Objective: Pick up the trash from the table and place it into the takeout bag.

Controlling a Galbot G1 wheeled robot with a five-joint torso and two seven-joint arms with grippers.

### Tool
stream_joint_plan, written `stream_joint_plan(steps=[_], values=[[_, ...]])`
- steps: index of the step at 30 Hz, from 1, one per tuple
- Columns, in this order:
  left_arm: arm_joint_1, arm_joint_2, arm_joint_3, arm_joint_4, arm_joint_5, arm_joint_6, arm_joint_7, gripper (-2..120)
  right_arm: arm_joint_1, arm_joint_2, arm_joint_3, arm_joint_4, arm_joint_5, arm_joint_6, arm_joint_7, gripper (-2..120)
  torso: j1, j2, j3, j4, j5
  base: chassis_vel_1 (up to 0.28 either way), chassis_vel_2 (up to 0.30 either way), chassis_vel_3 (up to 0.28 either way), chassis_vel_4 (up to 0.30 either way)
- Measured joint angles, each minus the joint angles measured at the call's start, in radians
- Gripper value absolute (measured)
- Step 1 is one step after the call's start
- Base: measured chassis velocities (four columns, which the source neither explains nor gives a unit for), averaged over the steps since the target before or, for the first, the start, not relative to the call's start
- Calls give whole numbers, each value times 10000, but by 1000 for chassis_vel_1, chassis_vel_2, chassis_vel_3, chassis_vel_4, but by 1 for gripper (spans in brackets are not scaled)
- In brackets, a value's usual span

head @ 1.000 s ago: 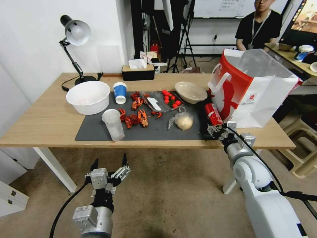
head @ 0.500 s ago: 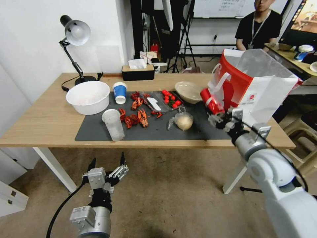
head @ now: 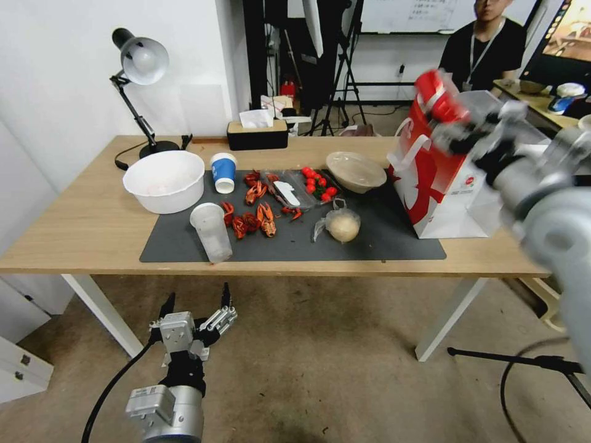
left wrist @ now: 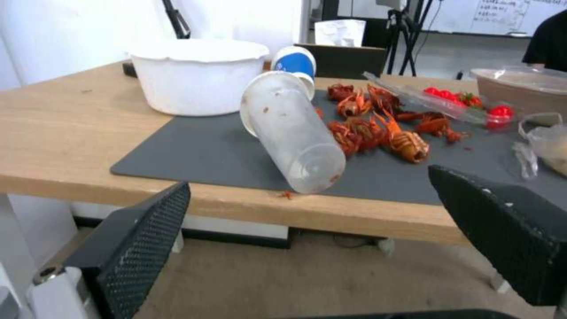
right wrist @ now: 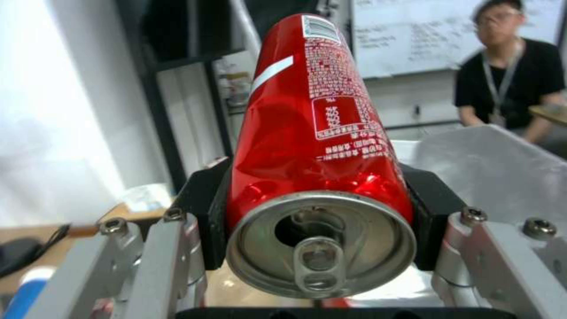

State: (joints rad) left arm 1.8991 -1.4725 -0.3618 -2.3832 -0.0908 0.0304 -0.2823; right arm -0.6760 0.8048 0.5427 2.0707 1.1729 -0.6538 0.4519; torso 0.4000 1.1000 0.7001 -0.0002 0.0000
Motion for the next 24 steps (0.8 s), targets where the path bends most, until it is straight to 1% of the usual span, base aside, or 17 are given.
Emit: stream_joint_plan(steps=[3, 5, 7, 11, 18, 24], values=[[-51, -223, 36, -22, -17, 18, 5, 100, 529, -141, -162, -523, 500, -339, 548, 52, 0, -1, 0, 1, 2, 0, 0, 0, 0], [-49, -260, 58, -23, -10, 19, 7, 100, 595, -147, -194, -610, 561, -406, 649, 52, 0, 0, 0, 2, 2, 0, 0, 0, 0], [-4, -350, 126, -41, 36, 21, 17, 100, 769, -160, -284, -877, 906, -645, 1035, 52, 0, -1, 0, 3, 2, 0, 0, 0, 0], [67, -309, 68, -125, 41, 18, 18, 100, 853, -268, -360, -1193, 1320, -803, 1385, 52, 0, 0, -2, 1, 2, 0, 0, 0, 0], [100, -306, 37, -181, -13, -23, 4, 100, 929, -310, -555, -1685, 1673, -811, 1447, 52, 0, 0, -1, 1, 0, 0, 0, 0, 0], [141, -382, 92, -192, 54, -57, -14, 100, 895, -179, -656, -1802, 1586, -805, 1382, 52, 0, 1, -1, 3, 0, 0, 0, 0, 0]])
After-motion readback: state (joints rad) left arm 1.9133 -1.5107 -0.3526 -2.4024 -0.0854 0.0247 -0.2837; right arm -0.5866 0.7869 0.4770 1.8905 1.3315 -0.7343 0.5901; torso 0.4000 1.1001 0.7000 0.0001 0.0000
